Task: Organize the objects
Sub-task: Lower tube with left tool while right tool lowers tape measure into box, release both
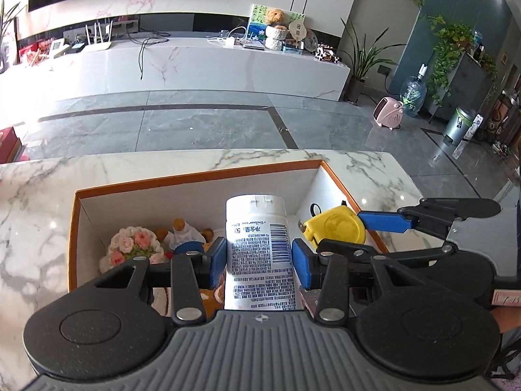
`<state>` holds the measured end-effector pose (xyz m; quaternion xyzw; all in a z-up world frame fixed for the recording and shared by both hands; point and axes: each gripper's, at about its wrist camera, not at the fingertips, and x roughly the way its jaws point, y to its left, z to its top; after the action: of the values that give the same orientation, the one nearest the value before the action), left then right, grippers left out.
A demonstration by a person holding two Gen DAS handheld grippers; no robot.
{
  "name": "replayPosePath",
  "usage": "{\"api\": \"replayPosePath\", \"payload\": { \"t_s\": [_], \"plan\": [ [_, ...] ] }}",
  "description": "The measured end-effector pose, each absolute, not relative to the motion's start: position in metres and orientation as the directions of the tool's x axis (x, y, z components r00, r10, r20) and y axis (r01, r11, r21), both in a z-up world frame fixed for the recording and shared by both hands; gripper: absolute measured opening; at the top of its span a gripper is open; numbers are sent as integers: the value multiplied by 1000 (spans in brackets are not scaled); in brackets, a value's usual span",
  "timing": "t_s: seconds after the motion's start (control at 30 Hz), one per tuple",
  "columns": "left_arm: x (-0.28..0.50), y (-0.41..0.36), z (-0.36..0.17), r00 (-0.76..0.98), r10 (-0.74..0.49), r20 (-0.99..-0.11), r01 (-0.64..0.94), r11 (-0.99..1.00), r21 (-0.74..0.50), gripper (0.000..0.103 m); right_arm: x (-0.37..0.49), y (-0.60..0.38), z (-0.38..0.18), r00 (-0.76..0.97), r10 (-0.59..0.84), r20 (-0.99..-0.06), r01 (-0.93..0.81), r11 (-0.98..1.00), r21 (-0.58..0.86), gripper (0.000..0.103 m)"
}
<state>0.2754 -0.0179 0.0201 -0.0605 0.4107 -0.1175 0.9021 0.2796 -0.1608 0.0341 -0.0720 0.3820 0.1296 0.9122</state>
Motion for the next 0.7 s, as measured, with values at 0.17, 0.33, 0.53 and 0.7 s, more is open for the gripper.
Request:
{"api": "replayPosePath", "payload": {
  "t_s": [0.17, 0.33, 0.53, 0.7],
  "plan": [
    [305, -12, 2, 600, -295, -743, 137, 954, -268, 50, 320, -148, 7, 591, 154, -792, -356, 931, -84, 52],
    [325, -17, -16, 566, -302, -767, 127, 951, -281, 50, 347, -139, -14, 541, 103, -835, -402, 904, -149, 52],
    [335, -24, -34, 529, -286, -799, 115, 957, -266, 50, 358, -125, -23, 510, 42, -859, -469, 851, -237, 52],
    [339, -19, -44, 513, -294, -806, 77, 952, -298, 50, 357, -124, -25, 526, 11, -851, -502, 811, -300, 50]
  ]
}}
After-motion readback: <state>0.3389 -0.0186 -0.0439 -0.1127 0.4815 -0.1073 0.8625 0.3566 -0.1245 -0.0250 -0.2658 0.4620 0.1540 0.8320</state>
